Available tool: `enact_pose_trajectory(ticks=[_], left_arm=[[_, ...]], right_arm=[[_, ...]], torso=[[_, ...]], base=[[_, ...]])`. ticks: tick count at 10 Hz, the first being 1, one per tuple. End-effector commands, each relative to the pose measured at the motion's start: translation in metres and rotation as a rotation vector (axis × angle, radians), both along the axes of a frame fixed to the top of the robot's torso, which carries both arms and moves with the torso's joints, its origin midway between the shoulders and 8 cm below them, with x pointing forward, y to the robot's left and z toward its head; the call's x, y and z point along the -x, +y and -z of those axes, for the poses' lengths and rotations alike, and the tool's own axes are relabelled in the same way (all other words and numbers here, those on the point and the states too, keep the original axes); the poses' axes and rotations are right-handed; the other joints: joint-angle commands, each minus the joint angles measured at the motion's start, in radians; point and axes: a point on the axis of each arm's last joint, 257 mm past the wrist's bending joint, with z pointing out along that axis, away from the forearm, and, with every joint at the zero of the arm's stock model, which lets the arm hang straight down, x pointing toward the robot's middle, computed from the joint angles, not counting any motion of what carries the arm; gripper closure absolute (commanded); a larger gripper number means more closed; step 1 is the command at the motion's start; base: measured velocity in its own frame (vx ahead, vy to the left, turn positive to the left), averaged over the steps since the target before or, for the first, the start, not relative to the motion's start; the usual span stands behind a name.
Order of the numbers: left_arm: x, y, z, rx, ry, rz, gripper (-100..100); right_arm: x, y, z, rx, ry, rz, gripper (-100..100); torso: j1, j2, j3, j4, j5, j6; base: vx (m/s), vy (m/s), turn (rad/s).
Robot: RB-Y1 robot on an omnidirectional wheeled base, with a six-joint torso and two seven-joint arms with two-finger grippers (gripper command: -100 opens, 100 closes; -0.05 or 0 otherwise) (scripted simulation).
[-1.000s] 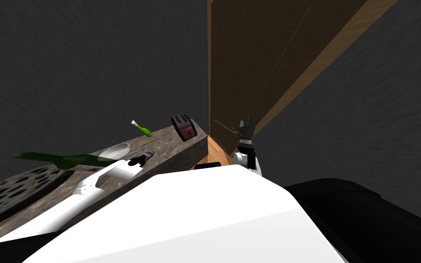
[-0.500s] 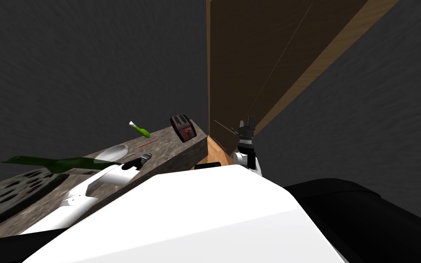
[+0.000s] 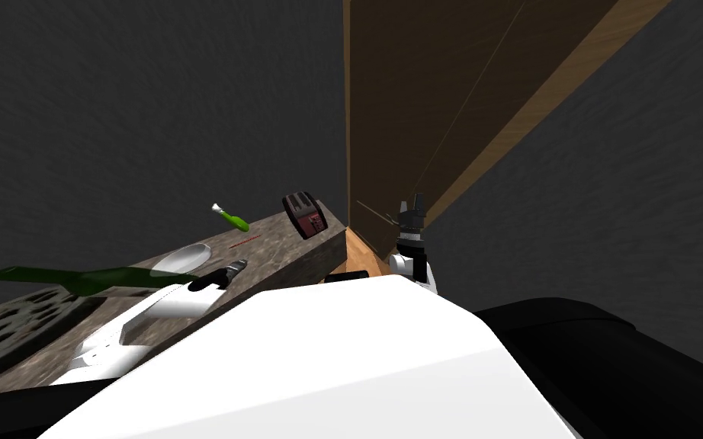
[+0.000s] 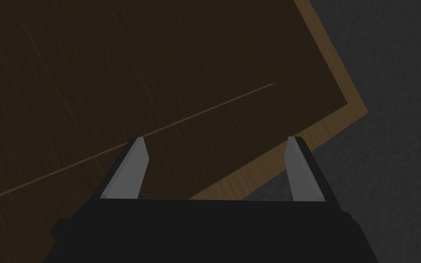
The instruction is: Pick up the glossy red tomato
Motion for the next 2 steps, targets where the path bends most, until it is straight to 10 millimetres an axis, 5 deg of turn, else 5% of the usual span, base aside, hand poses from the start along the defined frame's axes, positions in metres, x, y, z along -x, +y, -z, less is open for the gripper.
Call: enact_pose_trajectory(ticks=[1,2], left_arm=[[0.0000,0.0000,0.0000,0.000,0.000,0.000,100],[0.0006,0.0009,-0.0002,-0.002,0.001,0.000,0]], right_arm=[[0.0000,0.0000,0.0000,0.000,0.000,0.000,0],[0.0000,0.0000,0.0000,0.000,0.000,0.000,0]], torso=[[0.000,0.000,0.000,0.000,0.000,0.000],[0.000,0.000,0.000,0.000,0.000,0.001]], base=[[0.006,0.000,0.008],[0.000,0.000,0.000]])
